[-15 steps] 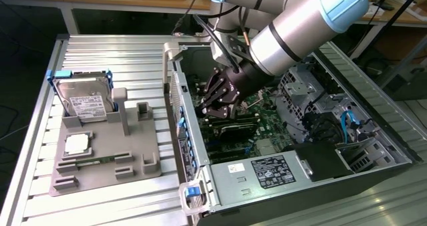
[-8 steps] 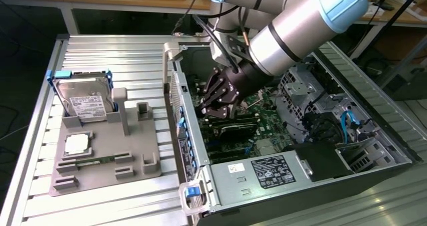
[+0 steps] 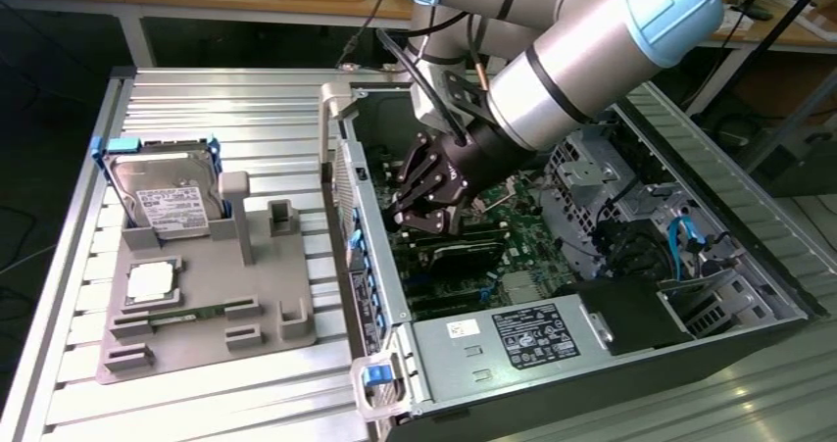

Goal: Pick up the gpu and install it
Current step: 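Press down on the gpu until it lock into place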

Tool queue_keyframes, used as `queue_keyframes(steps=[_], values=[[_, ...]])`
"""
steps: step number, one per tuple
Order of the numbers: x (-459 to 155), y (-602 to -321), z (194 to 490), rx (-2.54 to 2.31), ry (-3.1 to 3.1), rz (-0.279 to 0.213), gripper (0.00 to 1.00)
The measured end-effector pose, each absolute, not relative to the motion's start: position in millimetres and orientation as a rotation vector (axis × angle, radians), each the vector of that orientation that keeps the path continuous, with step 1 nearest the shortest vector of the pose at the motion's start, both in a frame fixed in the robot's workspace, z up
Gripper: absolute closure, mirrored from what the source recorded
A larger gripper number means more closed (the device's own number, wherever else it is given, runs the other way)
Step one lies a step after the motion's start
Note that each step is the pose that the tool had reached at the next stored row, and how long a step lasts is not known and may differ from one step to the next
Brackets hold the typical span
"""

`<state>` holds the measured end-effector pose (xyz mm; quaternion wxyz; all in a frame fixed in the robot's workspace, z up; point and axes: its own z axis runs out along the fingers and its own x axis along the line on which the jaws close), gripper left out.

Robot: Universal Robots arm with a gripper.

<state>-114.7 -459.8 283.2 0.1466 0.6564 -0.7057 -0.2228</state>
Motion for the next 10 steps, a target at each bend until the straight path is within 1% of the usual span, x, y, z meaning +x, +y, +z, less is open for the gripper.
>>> queue_keyframes(steps=[10], values=[[-114.7, -469.4, 283.2, 1.903, -2.032, -0.667, 0.89]])
